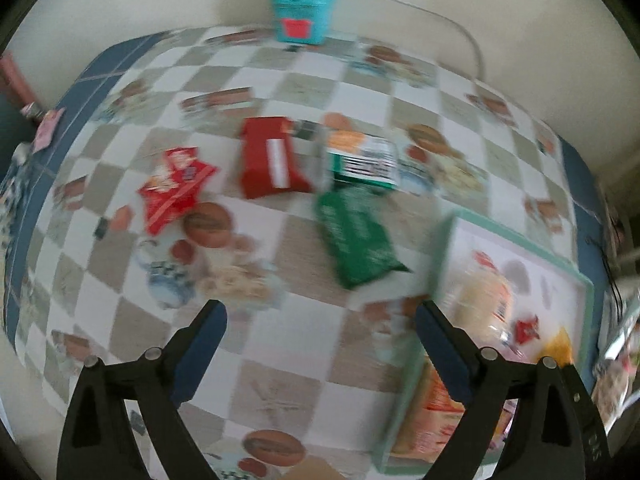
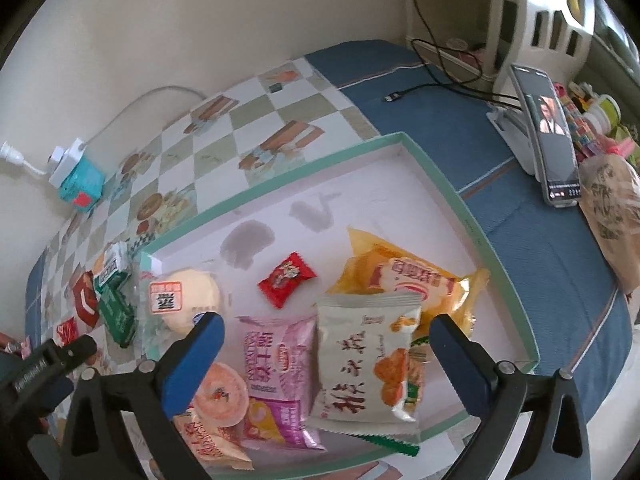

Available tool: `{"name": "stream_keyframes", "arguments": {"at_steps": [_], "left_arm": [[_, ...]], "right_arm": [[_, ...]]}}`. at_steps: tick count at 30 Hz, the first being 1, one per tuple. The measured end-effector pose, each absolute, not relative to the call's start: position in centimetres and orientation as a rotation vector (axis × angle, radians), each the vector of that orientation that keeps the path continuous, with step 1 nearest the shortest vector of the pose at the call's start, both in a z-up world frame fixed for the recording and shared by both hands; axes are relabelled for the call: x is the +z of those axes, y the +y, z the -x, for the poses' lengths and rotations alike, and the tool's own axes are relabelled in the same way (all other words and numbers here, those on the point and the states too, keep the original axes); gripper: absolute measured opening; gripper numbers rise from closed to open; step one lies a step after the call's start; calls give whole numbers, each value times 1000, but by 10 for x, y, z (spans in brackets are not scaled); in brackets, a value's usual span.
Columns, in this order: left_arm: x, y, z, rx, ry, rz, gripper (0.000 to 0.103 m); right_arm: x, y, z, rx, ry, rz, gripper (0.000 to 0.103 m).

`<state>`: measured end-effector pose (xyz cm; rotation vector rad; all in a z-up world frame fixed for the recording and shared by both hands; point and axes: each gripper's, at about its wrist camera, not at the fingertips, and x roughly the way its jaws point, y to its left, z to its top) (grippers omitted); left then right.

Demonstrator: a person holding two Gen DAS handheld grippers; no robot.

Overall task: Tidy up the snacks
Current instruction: 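Move both tools back toward the remaining snacks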

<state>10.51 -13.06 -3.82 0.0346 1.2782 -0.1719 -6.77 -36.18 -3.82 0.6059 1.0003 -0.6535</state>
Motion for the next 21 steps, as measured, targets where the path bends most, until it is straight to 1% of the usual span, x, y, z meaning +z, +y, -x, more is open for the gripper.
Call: {"name": "stream_keyframes", "arguments": {"at_steps": [8, 21], "left_arm": [[-39, -83, -124, -55, 1297, -5, 95], [-29, 8, -152, 96, 1273, 118, 95]], "right_arm": [[-36, -331, 45, -612, 1021, -560, 103], [-30, -270, 5, -524, 1037, -459, 103]]}}
